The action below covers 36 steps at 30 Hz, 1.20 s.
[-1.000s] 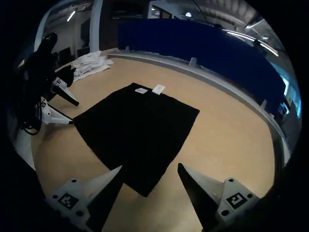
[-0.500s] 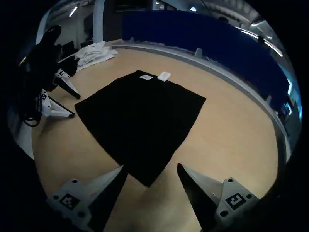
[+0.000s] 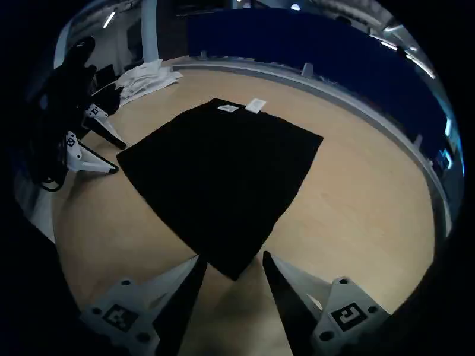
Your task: Fold towel
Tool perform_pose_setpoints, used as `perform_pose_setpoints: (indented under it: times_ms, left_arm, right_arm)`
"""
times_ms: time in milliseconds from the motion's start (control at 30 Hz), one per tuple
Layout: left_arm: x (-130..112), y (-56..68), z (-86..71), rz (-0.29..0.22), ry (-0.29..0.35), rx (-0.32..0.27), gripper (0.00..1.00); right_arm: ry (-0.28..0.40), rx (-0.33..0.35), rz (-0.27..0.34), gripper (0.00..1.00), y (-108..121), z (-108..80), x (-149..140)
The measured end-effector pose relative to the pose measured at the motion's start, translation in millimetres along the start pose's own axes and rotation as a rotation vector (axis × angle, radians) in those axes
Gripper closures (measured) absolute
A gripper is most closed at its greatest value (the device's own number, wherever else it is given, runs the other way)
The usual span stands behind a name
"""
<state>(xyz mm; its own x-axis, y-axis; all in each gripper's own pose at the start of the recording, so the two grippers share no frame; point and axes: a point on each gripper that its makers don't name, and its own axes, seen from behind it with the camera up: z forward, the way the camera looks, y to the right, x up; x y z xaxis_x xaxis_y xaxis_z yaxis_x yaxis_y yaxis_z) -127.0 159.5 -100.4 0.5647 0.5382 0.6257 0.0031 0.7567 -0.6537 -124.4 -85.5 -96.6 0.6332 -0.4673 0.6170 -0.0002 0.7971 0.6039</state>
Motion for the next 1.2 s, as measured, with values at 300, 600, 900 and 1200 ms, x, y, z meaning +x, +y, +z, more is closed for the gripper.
perform_pose_setpoints:
  times_ms: [300, 600, 900, 1200]
  left_arm:
    - [-0.7, -1.7, -0.5, -0.001, 0.005, 0.008, 0.25]
    - [-0.7, -0.4, 1.1, -0.007, 0.002, 0.013, 0.28]
    - [-2.1, 5.8, 2.2, 0.007, -0.005, 0.007, 0.47]
    - [-2.9, 3.8, -0.1, -0.005, -0.022, 0.011, 0.61]
  right_arm:
    - [-0.019, 0.009, 0.006, 0.41, 0.5, 2.3, -8.5]
    - [-0.022, 0.012, 0.008, 0.47, 0.4, 3.3, -8.7]
    - [-0.021, 0.006, 0.018, 0.67, 2.7, 2.7, -8.8]
    - [-0.025, 0.007, 0.011, 0.83, -1.9, 2.5, -8.7]
